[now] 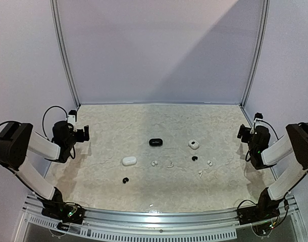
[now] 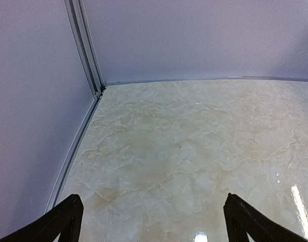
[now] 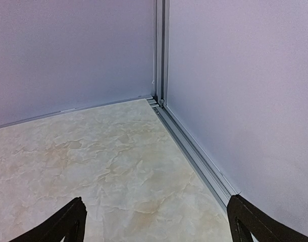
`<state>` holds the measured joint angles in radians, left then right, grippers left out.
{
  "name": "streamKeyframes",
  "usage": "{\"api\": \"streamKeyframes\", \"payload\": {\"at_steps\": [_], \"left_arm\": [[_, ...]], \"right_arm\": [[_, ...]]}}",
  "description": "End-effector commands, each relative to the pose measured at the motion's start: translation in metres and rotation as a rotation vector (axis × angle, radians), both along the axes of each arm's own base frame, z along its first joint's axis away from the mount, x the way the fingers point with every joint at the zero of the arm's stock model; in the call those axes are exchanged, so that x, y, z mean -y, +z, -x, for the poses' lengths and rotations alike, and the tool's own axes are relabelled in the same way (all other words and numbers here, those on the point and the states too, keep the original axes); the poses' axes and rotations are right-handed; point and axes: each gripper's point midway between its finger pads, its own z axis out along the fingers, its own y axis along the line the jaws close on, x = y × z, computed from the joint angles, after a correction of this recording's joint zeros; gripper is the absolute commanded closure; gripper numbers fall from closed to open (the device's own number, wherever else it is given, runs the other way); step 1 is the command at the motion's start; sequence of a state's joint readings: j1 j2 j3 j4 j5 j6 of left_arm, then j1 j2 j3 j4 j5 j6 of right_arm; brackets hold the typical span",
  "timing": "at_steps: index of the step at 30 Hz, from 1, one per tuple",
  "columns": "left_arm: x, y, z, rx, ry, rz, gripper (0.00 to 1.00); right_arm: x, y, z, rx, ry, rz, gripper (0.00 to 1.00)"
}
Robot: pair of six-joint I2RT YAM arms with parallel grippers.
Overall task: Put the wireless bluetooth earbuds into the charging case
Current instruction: Pick up the charging case from the center of the board.
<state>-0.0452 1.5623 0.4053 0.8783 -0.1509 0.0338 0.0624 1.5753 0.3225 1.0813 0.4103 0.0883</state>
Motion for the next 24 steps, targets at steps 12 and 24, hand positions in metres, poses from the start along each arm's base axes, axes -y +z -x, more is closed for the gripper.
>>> {"api": "streamKeyframes", "payload": {"at_steps": [12, 24], "left_arm": [[0.007, 0.063, 0.007, 0.049, -0.056, -0.016, 0.01], [0.056, 0.112, 0.004, -0.248, -0.191, 0.350, 0.01]], "right_arm": [[-0.024, 0.071, -0.004, -0.010, 0.074, 0.019, 0.01], [-0.168, 0.026, -0.053, -0.806, 0.632, 0.166, 0.01]]}}
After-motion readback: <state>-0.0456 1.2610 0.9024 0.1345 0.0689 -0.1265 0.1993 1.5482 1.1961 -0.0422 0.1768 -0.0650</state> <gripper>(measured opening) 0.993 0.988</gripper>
